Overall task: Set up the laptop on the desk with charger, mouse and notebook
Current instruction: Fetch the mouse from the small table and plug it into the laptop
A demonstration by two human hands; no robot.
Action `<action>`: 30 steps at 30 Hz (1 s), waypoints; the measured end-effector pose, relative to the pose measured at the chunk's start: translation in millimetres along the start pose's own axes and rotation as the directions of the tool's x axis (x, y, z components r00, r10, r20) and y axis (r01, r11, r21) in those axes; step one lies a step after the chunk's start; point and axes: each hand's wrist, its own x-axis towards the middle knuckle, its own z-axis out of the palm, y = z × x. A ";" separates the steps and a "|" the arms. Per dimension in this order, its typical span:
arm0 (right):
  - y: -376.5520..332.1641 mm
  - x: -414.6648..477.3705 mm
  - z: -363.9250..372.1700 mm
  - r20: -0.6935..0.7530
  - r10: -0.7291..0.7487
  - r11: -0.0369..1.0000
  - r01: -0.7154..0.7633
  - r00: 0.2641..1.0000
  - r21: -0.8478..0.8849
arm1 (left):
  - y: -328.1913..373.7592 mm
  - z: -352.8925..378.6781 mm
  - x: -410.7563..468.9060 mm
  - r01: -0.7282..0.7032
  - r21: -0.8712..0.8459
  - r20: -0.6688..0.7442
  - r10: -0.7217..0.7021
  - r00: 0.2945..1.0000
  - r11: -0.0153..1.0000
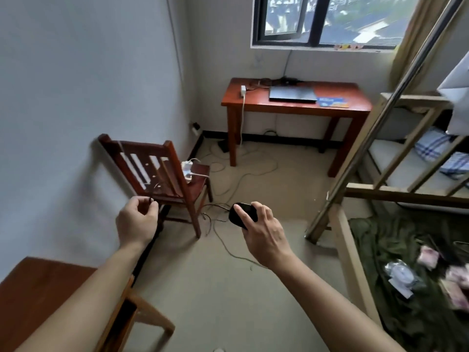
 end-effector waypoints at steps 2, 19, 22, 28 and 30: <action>26.4 37.9 -2.9 0.005 0.058 0.998 -0.058 0.998 -0.021 | 22.2 42.0 46.6 -0.045 -0.022 0.067 0.047 0.997 0.999; 339.7 292.5 16.4 0.000 0.390 0.915 -0.388 0.921 -0.112 | 190.3 432.2 253.8 -0.076 -0.074 0.407 0.100 0.908 0.994; 400.4 357.6 13.5 0.026 0.406 0.910 -0.401 0.914 -0.100 | 233.8 488.8 295.2 -0.052 -0.090 0.392 0.084 0.916 0.995; 489.7 481.6 6.0 0.026 0.391 0.917 -0.386 0.920 -0.103 | 301.3 583.1 373.9 -0.038 -0.166 0.347 0.094 0.933 0.985; 516.2 519.8 6.8 0.019 0.391 0.916 -0.388 0.920 -0.100 | 314.4 617.2 396.5 -0.018 -0.200 0.365 0.091 0.927 0.980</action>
